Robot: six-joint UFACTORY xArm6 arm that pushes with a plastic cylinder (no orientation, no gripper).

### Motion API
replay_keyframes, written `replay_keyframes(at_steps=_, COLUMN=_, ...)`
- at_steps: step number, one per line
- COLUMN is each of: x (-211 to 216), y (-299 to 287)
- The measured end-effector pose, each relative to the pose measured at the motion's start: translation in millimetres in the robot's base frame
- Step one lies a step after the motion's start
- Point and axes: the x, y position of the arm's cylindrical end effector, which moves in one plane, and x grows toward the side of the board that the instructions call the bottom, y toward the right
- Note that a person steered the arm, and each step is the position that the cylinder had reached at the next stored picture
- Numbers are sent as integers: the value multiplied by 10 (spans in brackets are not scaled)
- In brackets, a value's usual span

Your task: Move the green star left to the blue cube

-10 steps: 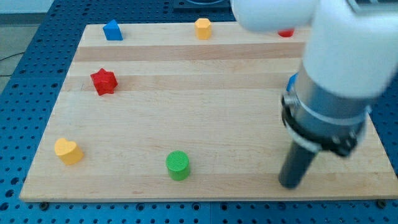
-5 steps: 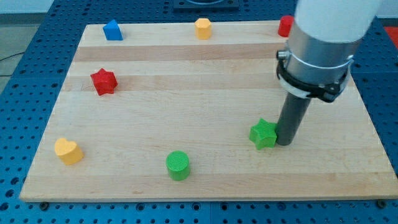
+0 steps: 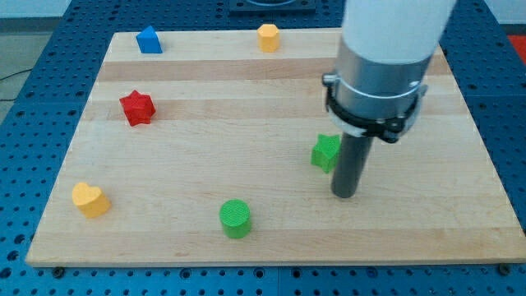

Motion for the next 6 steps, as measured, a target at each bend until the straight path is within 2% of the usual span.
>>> replay_keyframes(at_steps=2, x=-655, y=-14)
replay_keyframes(at_steps=3, x=-807, y=-7)
replay_keyframes(at_steps=4, x=-558, y=-71)
replay_keyframes(at_steps=5, x=-515, y=-462)
replay_keyframes(at_steps=6, x=-978, y=-449)
